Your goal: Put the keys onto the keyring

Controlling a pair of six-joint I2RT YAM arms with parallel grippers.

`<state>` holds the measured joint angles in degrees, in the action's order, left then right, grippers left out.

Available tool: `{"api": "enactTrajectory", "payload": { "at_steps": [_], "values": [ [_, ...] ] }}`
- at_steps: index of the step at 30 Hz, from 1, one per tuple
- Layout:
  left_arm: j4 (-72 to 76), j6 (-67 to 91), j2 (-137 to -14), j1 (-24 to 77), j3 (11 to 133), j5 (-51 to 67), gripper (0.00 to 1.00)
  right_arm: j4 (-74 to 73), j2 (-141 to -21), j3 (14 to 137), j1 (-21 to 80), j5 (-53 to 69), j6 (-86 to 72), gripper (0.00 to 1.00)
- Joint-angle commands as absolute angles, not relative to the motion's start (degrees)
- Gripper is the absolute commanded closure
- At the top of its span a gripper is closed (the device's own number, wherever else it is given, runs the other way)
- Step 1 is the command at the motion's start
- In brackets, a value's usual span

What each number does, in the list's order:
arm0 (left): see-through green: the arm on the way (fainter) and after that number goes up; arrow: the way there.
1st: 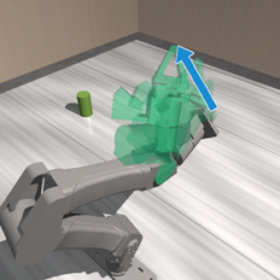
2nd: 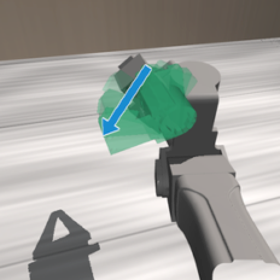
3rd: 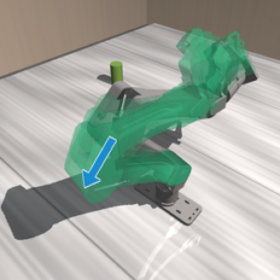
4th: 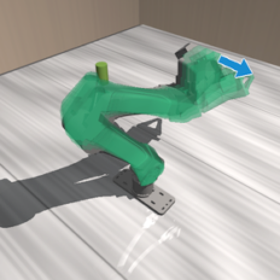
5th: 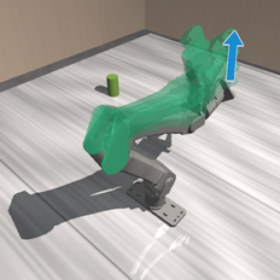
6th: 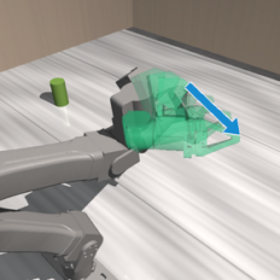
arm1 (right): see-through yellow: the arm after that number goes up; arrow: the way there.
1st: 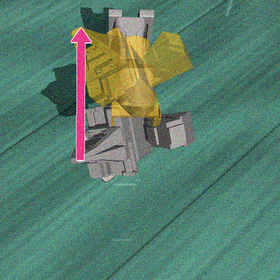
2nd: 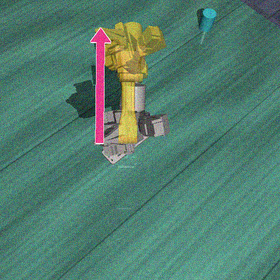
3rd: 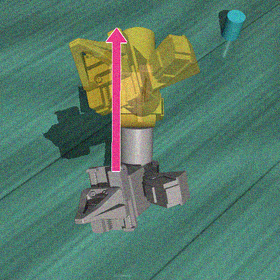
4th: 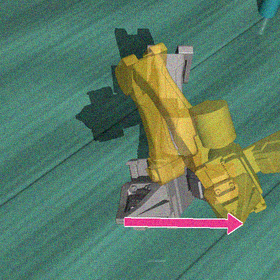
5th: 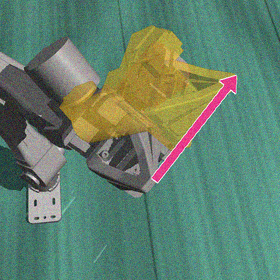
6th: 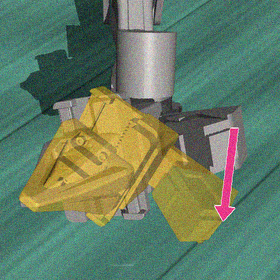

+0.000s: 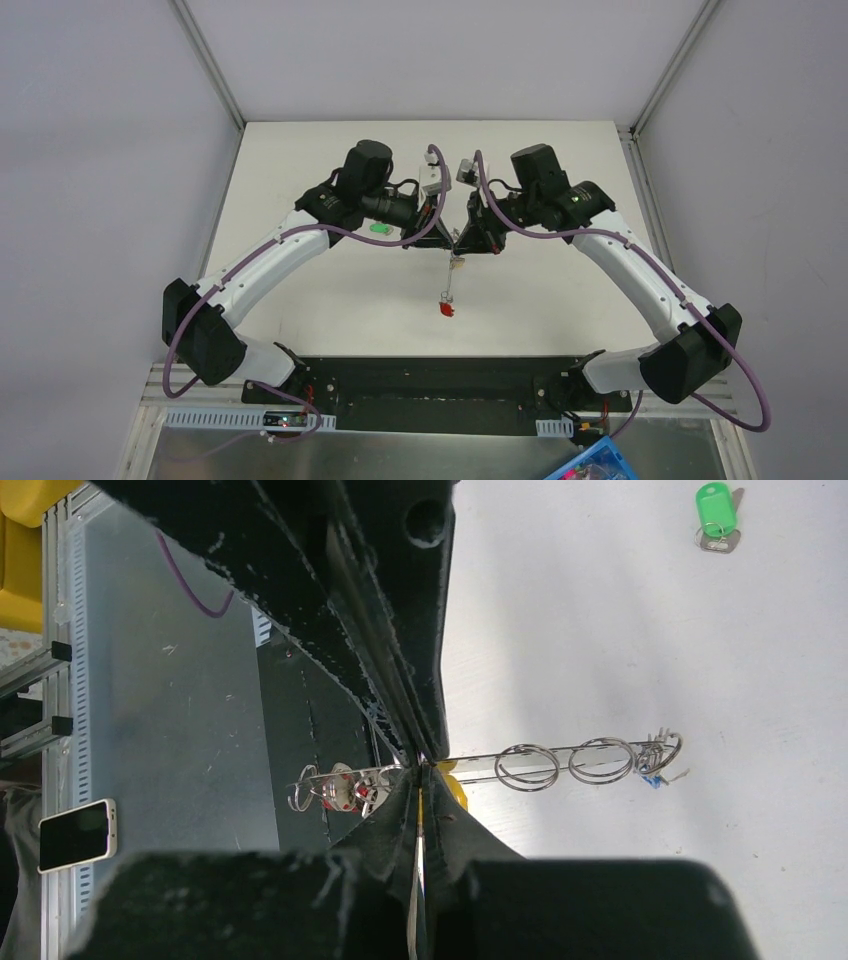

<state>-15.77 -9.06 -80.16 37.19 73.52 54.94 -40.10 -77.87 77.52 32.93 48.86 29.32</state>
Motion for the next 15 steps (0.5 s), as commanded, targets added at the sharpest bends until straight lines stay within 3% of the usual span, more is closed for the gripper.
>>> {"api": "enactTrajectory", "payload": {
  "at_steps": [1, 6, 15],
  "values": [
    [-16.04, -10.26, -80.41, 37.79, 74.51, 55.89, 1.00, -37.67, -76.94, 79.07, 32.86, 51.33, 28.18, 1.00],
    [-19.12, -11.45, -79.84, 37.73, 75.78, 55.92, 1.00, -36.39, -76.06, 77.64, 31.44, 52.28, 27.20, 0.98],
    [-17.18, -5.09, -78.38, 37.24, 76.90, 60.34, 1.00, -31.95, -69.81, 71.93, 27.04, 57.32, 26.85, 0.63]
  ]
}}
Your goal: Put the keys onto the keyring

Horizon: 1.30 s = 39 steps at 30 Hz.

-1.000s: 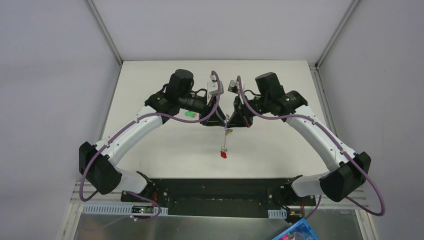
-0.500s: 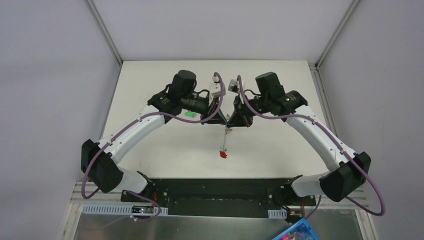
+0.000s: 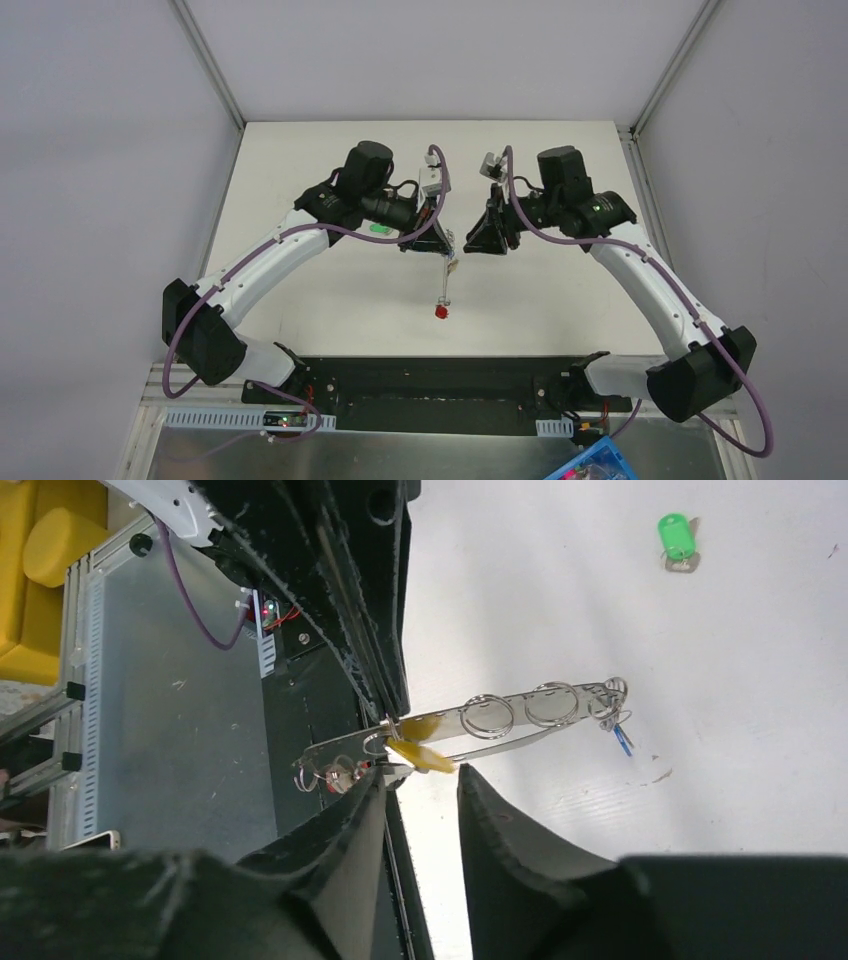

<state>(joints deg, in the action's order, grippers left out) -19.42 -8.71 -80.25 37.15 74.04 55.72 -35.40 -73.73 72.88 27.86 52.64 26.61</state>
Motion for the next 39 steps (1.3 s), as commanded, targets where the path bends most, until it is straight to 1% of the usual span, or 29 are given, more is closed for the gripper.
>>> {"api": "enactTrajectory", "payload": {
  "at_steps": [1, 8, 13, 16, 18, 19, 22, 24, 26, 28, 33, 35, 37, 39],
  "values": [
    [-16.25, -4.11, -78.19, 37.19, 76.57, 60.81, 1.00, -31.39, -69.34, 71.38, 26.85, 57.78, 26.89, 0.60],
    [-6.47, 6.16, -77.95, 37.01, 74.51, 63.25, 1.00, -29.62, -69.12, 68.59, 26.73, 61.32, 27.51, 0.51],
    [0.49, 12.59, -77.79, 36.65, 73.14, 64.16, 1.00, -28.20, -68.72, 66.42, 26.75, 61.95, 28.04, 0.50],
    [2.62, 13.97, -77.78, 36.57, 72.62, 64.12, 1.00, -27.11, -68.32, 65.74, 26.80, 62.66, 27.45, 0.51],
    [3.32, 14.58, -77.87, 36.48, 72.36, 64.08, 1.00, -26.81, -68.37, 65.81, 26.74, 63.60, 27.05, 0.55],
    [3.74, 14.83, -77.91, 36.43, 72.26, 64.07, 1.00, -26.64, -68.46, 65.90, 26.80, 64.18, 26.80, 0.59],
    [5.98, 16.49, -77.96, 36.17, 71.72, 64.08, 1.00, -26.00, -68.79, 65.62, 26.79, 65.45, 25.93, 0.76],
    [8.23, 18.37, -77.96, 35.85, 71.28, 64.08, 1.00, -25.20, -68.90, 65.00, 26.74, 65.88, 25.32, 0.85],
    [10.66, 20.32, -78.00, 35.54, 70.83, 64.03, 1.00, -23.94, -68.91, 64.11, 26.78, 66.31, 24.39, 0.90],
    [13.32, 22.49, -78.21, 35.34, 70.22, 63.95, 1.00, -22.19, -68.91, 63.32, 26.79, 66.55, 23.03, 0.92],
    [21.22, 28.30, -78.98, 35.34, 68.18, 63.62, 1.00, -18.93, -69.86, 63.08, 26.88, 67.75, 19.35, 0.92],
    [23.32, 29.77, -79.26, 35.34, 67.45, 63.70, 1.00, -18.47, -70.40, 63.47, 26.89, 67.71, 18.41, 0.90],
    [24.17, 30.26, -79.32, 35.33, 66.79, 63.75, 1.00, -18.54, -70.66, 63.86, 26.94, 67.40, 18.21, 0.85],
    [24.34, 30.16, -79.15, 35.38, 66.23, 63.81, 1.00, -18.76, -70.10, 64.05, 26.85, 66.45, 18.39, 0.76]
  ]
}}
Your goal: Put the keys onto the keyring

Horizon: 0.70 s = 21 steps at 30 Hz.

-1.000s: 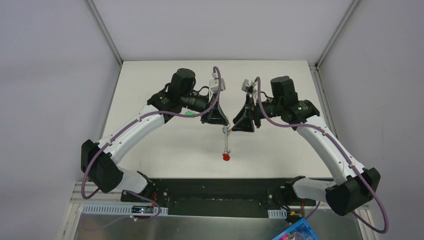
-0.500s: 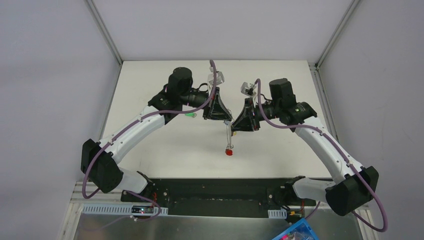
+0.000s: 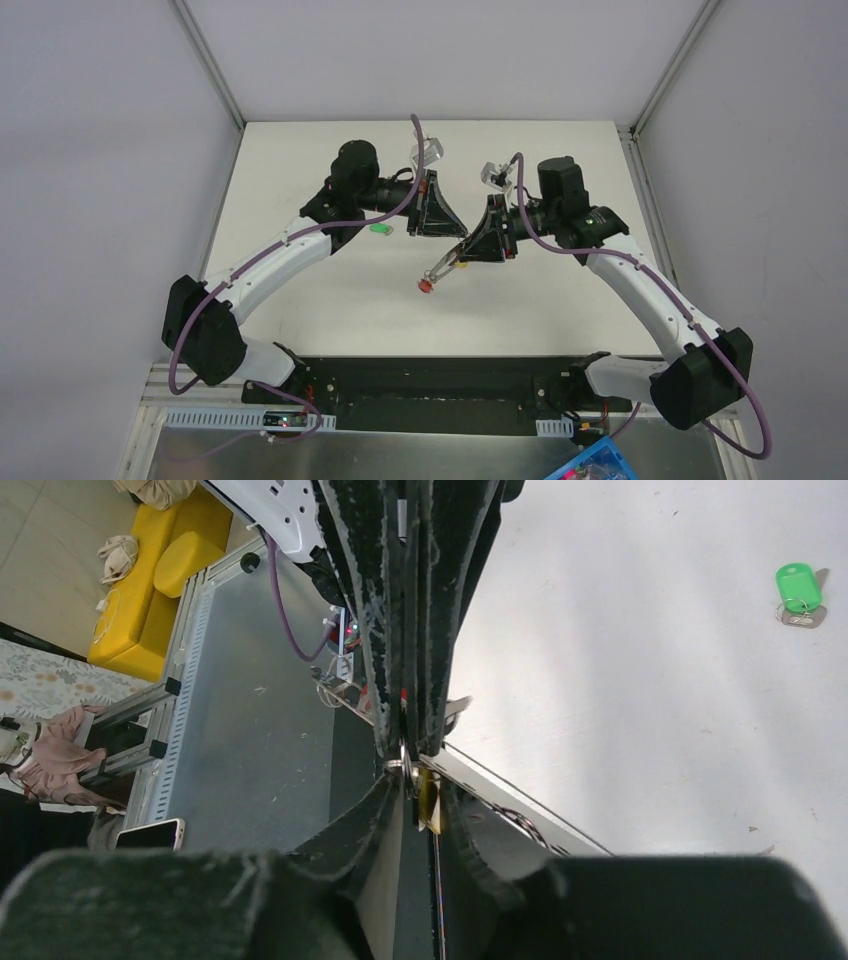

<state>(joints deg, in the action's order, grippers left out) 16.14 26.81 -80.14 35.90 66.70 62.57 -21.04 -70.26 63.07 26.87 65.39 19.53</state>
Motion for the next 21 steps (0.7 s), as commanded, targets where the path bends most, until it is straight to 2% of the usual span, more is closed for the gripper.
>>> {"api": "enactTrajectory", "payload": {
  "at_steps": [1, 7, 21],
  "values": [
    [24.35, 30.03, -79.06, 35.29, 65.99, 63.85, 1.00, -19.01, -69.54, 64.11, 26.71, 65.73, 18.74, 0.73],
    [24.29, 29.97, -78.75, 35.07, 65.59, 64.12, 1.00, -22.10, -65.29, 65.21, 24.86, 63.74, 21.67, 0.61],
    [26.96, 32.24, -79.01, 35.07, 64.87, 65.30, 1.00, -24.34, -64.85, 69.11, 23.42, 60.65, 24.11, 0.59]
  ]
}}
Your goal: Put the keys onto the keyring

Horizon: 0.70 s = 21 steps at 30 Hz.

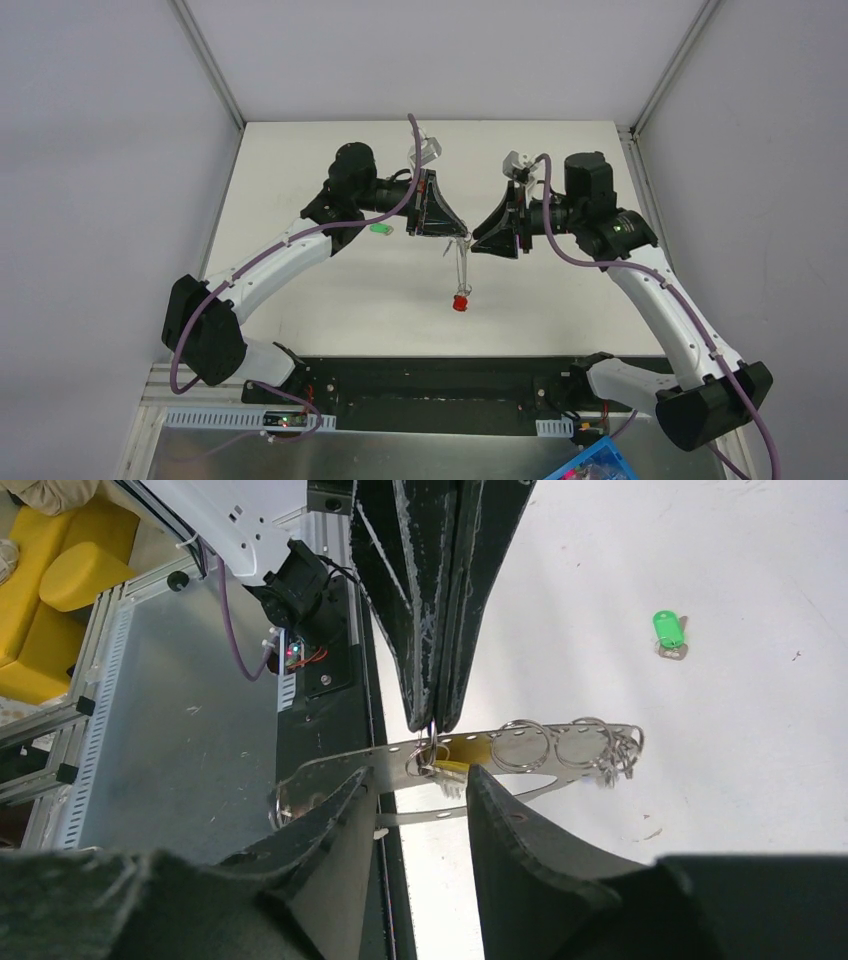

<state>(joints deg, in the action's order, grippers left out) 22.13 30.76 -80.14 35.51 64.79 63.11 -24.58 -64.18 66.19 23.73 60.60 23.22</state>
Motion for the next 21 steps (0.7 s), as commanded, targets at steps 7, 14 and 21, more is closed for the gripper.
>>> {"api": "enactTrajectory", "payload": {
  "at_steps": [7, 14, 21],
  "values": [
    [27.66, 32.78, -79.01, 35.07, 64.72, 65.21, 1.00, -20.69, -66.64, 68.57, 23.40, 62.50, 20.71, 0.70],
    [27.87, 32.70, -79.35, 35.07, 64.60, 65.21, 1.00, -17.72, -67.26, 67.52, 23.44, 63.95, 18.04, 0.77],
    [27.95, 32.71, -79.96, 35.07, 65.02, 64.96, 1.00, -15.36, -67.32, 66.07, 23.50, 65.34, 16.02, 0.86]
  ]
}}
